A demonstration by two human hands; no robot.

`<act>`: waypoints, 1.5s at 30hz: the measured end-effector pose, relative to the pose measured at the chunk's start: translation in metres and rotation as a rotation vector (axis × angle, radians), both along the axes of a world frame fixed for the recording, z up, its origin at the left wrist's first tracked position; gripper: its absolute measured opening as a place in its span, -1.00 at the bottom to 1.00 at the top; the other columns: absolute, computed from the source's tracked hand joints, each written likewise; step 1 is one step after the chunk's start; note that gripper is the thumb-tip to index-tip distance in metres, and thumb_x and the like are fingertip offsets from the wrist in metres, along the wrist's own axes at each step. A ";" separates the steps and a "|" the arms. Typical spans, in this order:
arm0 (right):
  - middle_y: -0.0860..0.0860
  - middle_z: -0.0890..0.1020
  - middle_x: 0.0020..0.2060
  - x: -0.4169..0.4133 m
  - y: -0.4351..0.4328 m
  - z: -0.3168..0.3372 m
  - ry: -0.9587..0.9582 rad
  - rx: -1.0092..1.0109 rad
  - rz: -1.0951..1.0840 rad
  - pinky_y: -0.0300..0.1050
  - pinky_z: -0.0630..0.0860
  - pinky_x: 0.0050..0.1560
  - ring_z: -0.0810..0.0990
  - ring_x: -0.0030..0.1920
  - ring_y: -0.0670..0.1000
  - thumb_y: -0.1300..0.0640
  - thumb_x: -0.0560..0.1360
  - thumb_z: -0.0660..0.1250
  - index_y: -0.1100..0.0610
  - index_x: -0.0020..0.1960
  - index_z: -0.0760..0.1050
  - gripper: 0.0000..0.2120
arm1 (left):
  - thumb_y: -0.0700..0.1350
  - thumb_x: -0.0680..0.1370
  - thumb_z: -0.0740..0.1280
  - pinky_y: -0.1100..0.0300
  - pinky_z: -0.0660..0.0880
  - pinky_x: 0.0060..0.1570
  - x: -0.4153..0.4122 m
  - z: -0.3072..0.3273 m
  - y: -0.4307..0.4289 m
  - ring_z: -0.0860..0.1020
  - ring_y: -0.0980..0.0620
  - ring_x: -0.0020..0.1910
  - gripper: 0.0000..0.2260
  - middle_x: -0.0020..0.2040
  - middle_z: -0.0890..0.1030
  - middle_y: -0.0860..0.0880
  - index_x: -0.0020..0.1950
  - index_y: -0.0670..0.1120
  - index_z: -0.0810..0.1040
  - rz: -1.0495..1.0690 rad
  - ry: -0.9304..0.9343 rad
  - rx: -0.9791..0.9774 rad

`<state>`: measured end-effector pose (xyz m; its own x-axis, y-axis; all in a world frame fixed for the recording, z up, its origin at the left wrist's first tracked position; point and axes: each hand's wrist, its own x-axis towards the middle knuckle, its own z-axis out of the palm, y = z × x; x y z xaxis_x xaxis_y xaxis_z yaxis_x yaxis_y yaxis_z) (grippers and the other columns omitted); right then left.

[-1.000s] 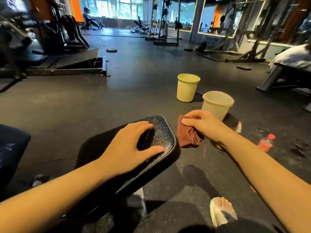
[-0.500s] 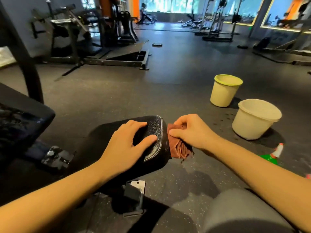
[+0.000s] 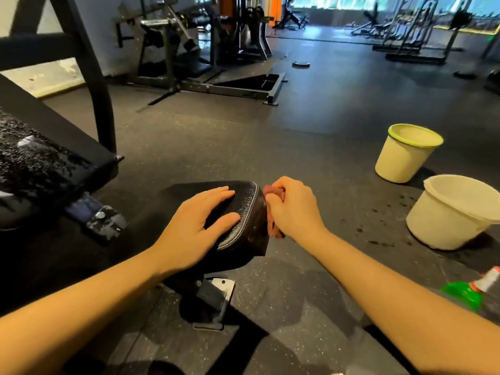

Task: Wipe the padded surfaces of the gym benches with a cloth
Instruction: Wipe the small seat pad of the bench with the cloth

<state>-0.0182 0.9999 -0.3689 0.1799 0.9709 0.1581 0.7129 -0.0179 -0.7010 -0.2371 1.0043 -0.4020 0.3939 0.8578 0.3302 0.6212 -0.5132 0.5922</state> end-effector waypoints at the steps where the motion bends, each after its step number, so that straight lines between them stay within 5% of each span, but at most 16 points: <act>1: -0.06 0.69 -0.08 -0.001 -0.015 -0.003 0.018 0.030 0.052 -0.06 0.51 0.02 0.64 -0.03 0.02 0.19 0.56 0.32 0.07 -0.01 0.60 -0.90 | 0.35 0.57 0.17 0.15 0.29 0.47 0.000 0.000 0.000 0.35 0.29 0.46 -0.42 0.51 0.42 0.20 0.53 0.12 0.43 0.002 0.002 -0.007; 4: -0.15 0.67 -0.08 -0.004 -0.060 -0.009 -0.032 0.090 0.259 -0.08 0.52 -0.01 0.62 -0.04 -0.10 0.15 0.56 0.33 -0.01 -0.05 0.59 -0.91 | 0.35 0.58 0.16 0.10 0.32 0.47 0.002 -0.001 0.001 0.37 0.25 0.45 -0.42 0.49 0.42 0.21 0.53 0.12 0.41 0.018 0.013 -0.022; 9: -0.09 0.70 -0.01 0.007 0.007 0.003 -0.108 0.052 0.092 -0.01 0.55 0.05 0.64 0.04 0.09 0.17 0.55 0.28 0.05 -0.03 0.61 -0.87 | 0.33 0.60 0.16 0.11 0.32 0.46 0.002 0.001 -0.001 0.37 0.25 0.45 -0.46 0.49 0.42 0.23 0.53 0.13 0.40 0.004 0.027 -0.044; 15: -0.14 0.62 -0.14 -0.002 -0.053 -0.005 -0.088 0.145 0.297 -0.03 0.51 -0.04 0.58 -0.09 -0.05 0.13 0.58 0.30 0.01 -0.11 0.54 -0.89 | 0.31 0.59 0.17 0.22 0.28 0.43 0.003 -0.001 0.001 0.36 0.26 0.45 -0.46 0.47 0.43 0.24 0.51 0.11 0.42 0.003 0.021 -0.015; 18: -0.17 0.63 -0.14 0.005 -0.026 -0.005 -0.156 0.162 0.223 -0.02 0.53 -0.03 0.61 -0.06 -0.01 0.13 0.56 0.31 0.01 -0.09 0.58 -0.90 | 0.32 0.59 0.16 0.24 0.27 0.41 0.003 -0.002 0.003 0.36 0.26 0.44 -0.47 0.46 0.42 0.26 0.50 0.13 0.41 -0.004 0.019 -0.018; 23: -0.19 0.62 -0.21 0.005 -0.007 -0.001 -0.124 0.097 0.137 -0.31 0.37 -0.27 0.61 -0.15 -0.04 0.16 0.60 0.27 0.01 -0.11 0.53 -0.86 | 0.31 0.59 0.17 0.34 0.25 0.37 0.002 -0.003 0.001 0.37 0.27 0.43 -0.49 0.45 0.43 0.28 0.50 0.17 0.40 -0.017 0.001 -0.012; 28: -0.22 0.54 -0.21 -0.008 -0.067 -0.005 -0.127 0.208 0.351 -0.16 0.43 -0.16 0.51 -0.17 -0.12 0.13 0.55 0.34 -0.09 -0.14 0.50 -0.86 | 0.32 0.59 0.16 0.32 0.25 0.38 0.003 -0.003 0.003 0.36 0.29 0.43 -0.47 0.45 0.43 0.26 0.50 0.13 0.41 -0.002 0.006 -0.006; 32: -0.10 0.66 -0.16 0.004 -0.019 -0.001 -0.137 0.133 0.131 -0.01 0.54 -0.02 0.64 -0.03 0.10 0.14 0.54 0.32 0.02 -0.03 0.63 -0.89 | 0.31 0.59 0.16 0.28 0.27 0.40 0.003 -0.002 0.002 0.37 0.29 0.42 -0.47 0.45 0.44 0.24 0.50 0.11 0.42 -0.011 0.016 -0.010; 38: -0.18 0.54 -0.20 -0.018 -0.084 -0.013 -0.124 0.280 0.399 -0.01 0.50 -0.20 0.52 -0.21 -0.08 0.10 0.52 0.33 -0.01 -0.09 0.51 -0.97 | 0.30 0.59 0.16 0.28 0.29 0.38 0.003 -0.001 0.002 0.38 0.29 0.41 -0.47 0.45 0.45 0.23 0.50 0.11 0.42 -0.006 0.004 -0.007; 41: -0.23 0.44 -0.28 -0.017 -0.071 -0.020 -0.122 0.321 0.335 -0.01 0.45 -0.26 0.43 -0.29 -0.10 0.12 0.52 0.35 -0.01 -0.16 0.44 -0.88 | 0.31 0.59 0.16 0.30 0.29 0.37 0.003 -0.001 0.003 0.38 0.29 0.40 -0.46 0.45 0.45 0.22 0.50 0.10 0.42 -0.004 0.009 -0.018; 45: -0.24 0.55 -0.27 -0.017 -0.066 -0.020 0.028 0.220 0.228 0.04 0.54 -0.14 0.59 -0.18 -0.02 0.10 0.54 0.33 0.02 -0.12 0.54 -0.93 | 0.31 0.58 0.16 0.18 0.33 0.41 0.004 -0.001 0.001 0.40 0.24 0.41 -0.45 0.44 0.47 0.18 0.50 0.08 0.44 -0.006 -0.001 -0.022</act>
<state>-0.0356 0.9340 -0.3892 -0.0316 0.9296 0.3673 0.6615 0.2949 -0.6896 -0.2332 1.0056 -0.4031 0.3988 0.8623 0.3120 0.6175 -0.5041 0.6039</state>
